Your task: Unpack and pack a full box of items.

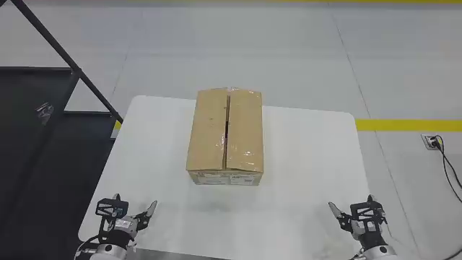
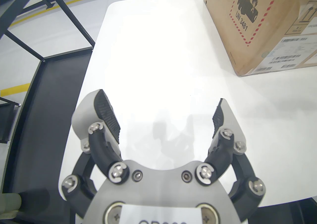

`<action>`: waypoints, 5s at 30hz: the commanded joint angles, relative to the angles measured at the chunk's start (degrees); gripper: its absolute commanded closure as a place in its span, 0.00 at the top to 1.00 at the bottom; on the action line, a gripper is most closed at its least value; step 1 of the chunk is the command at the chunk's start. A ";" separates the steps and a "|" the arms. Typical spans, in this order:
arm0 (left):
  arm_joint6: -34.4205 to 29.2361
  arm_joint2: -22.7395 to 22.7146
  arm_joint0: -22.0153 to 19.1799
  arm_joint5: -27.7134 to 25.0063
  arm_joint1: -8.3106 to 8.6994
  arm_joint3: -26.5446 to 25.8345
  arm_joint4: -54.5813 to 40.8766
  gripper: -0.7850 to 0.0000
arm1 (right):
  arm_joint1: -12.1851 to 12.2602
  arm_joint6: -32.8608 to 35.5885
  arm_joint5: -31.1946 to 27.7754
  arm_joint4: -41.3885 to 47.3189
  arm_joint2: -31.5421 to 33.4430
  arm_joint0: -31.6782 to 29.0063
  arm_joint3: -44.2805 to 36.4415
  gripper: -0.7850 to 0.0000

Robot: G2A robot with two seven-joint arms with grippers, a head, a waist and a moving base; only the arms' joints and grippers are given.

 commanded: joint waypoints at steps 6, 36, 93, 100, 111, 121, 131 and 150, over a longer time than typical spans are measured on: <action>0.00 0.00 0.00 0.00 0.00 0.00 0.00 1.00 | 0.00 0.00 0.00 0.00 0.00 0.00 0.00 1.00; 10.66 4.00 -14.88 -3.21 -1.27 7.82 -7.25 1.00 | -2.31 -5.60 10.98 -12.04 -14.76 9.49 -5.49 1.00; 8.72 26.79 -32.04 -7.64 -6.32 22.13 -0.07 1.00 | -2.72 -18.52 -4.80 -12.04 -14.69 7.53 -3.48 1.00; 7.57 29.17 -32.87 -8.81 -6.98 21.05 -0.06 1.00 | -2.82 -18.51 -4.51 -12.17 -14.53 7.26 -3.19 1.00; 8.50 27.82 -31.73 -8.84 -6.99 20.18 0.48 1.00 | -3.31 -15.90 -1.83 -11.02 -15.37 7.13 -3.16 1.00; 10.44 14.34 -26.34 -7.32 -5.24 16.78 -5.81 1.00 | -6.09 -6.09 5.56 -16.78 -30.07 16.58 -0.05 1.00; 9.64 9.47 -23.60 -7.43 -4.69 15.19 -8.70 1.00 | -7.83 -3.97 11.39 -19.23 -36.26 20.39 2.05 1.00; 9.93 8.79 -22.59 -7.01 -4.79 12.90 -8.66 1.00 | -12.68 -2.97 26.22 -11.40 -42.07 27.86 14.43 1.00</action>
